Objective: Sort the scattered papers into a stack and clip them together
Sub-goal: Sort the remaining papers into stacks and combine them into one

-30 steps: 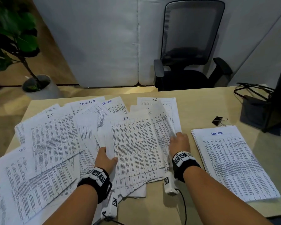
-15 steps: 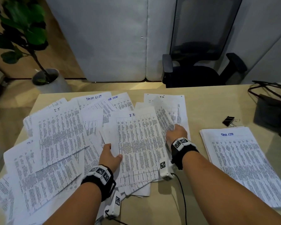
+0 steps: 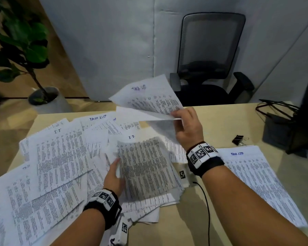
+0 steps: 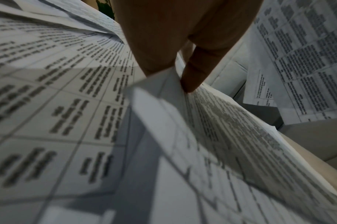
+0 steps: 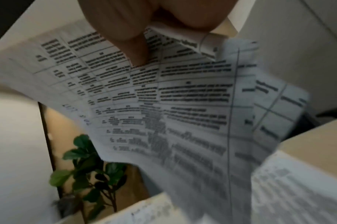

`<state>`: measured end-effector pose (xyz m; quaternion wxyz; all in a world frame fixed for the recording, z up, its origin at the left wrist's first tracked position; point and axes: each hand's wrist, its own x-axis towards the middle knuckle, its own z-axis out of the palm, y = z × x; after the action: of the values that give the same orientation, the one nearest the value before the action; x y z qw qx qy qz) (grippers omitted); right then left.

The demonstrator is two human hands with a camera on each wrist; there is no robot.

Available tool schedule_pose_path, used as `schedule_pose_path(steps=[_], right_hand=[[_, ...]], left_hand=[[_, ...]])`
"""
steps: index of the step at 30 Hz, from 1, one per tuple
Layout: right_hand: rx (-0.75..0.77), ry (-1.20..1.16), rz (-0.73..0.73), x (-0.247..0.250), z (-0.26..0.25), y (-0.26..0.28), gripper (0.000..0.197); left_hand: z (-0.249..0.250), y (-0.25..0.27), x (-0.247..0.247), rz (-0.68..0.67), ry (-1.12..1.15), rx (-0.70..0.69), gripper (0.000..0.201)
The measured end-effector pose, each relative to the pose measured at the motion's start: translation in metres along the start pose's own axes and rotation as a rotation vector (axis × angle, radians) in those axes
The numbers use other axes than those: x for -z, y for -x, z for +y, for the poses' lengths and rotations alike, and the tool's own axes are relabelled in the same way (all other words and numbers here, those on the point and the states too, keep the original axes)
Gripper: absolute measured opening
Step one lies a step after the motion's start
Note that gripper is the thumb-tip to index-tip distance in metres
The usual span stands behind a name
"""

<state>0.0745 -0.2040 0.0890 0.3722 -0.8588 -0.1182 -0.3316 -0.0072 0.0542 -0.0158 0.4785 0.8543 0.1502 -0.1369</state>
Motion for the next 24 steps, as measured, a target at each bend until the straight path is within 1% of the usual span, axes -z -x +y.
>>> schedule_pose_path(steps=[1, 2, 3, 4, 5, 6, 7, 8, 9, 10, 11, 12, 14, 16, 17, 18, 20, 21, 22, 23, 24], right_hand=[[-0.04, -0.038, -0.017, -0.003, -0.003, -0.002, 0.019], [-0.123, -0.059, -0.059, -0.007, -0.005, -0.003, 0.02], [-0.238, -0.057, -0.137, -0.012, -0.005, -0.002, 0.021], [-0.367, -0.037, -0.243, -0.015, -0.005, 0.001, 0.02], [-0.49, -0.01, -0.359, -0.02, -0.005, 0.007, 0.021], [-0.589, -0.002, -0.457, -0.024, -0.004, 0.015, 0.021], [-0.656, -0.015, -0.523, -0.028, -0.003, 0.025, 0.02], [-0.698, -0.028, -0.561, -0.032, -0.002, 0.036, 0.019], [-0.731, -0.035, -0.579, -0.036, 0.0, 0.047, 0.019], [-0.767, -0.046, -0.583, -0.04, 0.004, 0.056, 0.02], [-0.807, -0.057, -0.568, -0.043, 0.009, 0.064, 0.023], [-0.858, -0.045, -0.534, -0.046, 0.015, 0.071, 0.024], [-0.956, 0.039, -0.427, -0.047, 0.033, 0.077, 0.021], [-0.976, 0.196, -0.35, -0.043, 0.054, 0.08, 0.021], [-0.976, 0.303, -0.35, -0.039, 0.064, 0.08, 0.025], [-0.992, 0.416, -0.376, -0.035, 0.072, 0.08, 0.035], [-1.073, 0.565, -0.475, -0.031, 0.082, 0.081, 0.06], [-1.126, 0.568, -0.513, -0.032, 0.085, 0.082, 0.072], [-1.175, 0.536, -0.52, -0.034, 0.088, 0.084, 0.079], [-1.209, 0.501, -0.506, -0.038, 0.09, 0.084, 0.081], [-1.226, 0.482, -0.498, -0.041, 0.092, 0.086, 0.077]], left_hand=[[-0.002, -0.003, 0.0, 0.001, 0.036, 0.041, 0.06], [-0.003, -0.004, 0.001, -0.004, 0.051, 0.066, 0.046], [-0.005, -0.005, 0.0, 0.005, 0.091, 0.086, 0.031], [-0.011, -0.008, 0.001, 0.013, 0.054, 0.094, 0.027], [-0.018, -0.013, 0.002, 0.016, 0.174, 0.129, 0.046], [-0.018, -0.013, 0.005, -0.004, 0.23, 0.174, 0.069], [-0.014, -0.012, 0.005, -0.001, 0.326, 0.237, 0.085], [-0.009, -0.01, 0.004, 0.004, 0.31, 0.269, 0.09], [0.001, -0.004, 0.005, -0.002, 0.305, 0.271, 0.083], [0.003, -0.002, 0.003, 0.013, 0.23, 0.242, 0.069], [0.002, 0.0, 0.001, 0.07, 0.162, 0.227, 0.061], [-0.002, -0.001, 0.0, 0.099, 0.078, 0.199, 0.056], [-0.007, -0.002, -0.001, 0.127, 0.038, 0.174, 0.051], [-0.008, -0.005, 0.002, 0.134, -0.009, 0.171, 0.05], [-0.008, -0.006, 0.003, 0.127, -0.034, 0.162, 0.049], [-0.008, -0.006, 0.004, 0.122, -0.064, 0.141, 0.048], [-0.009, -0.007, 0.004, 0.101, -0.106, 0.13, 0.046], [-0.01, -0.009, 0.005, 0.087, -0.107, 0.127, 0.045], [-0.012, -0.011, 0.006, 0.078, -0.102, 0.133, 0.044], [-0.014, -0.012, 0.006, 0.072, -0.099, 0.135, 0.044], [-0.017, -0.014, 0.007, 0.065, -0.1, 0.132, 0.044]])
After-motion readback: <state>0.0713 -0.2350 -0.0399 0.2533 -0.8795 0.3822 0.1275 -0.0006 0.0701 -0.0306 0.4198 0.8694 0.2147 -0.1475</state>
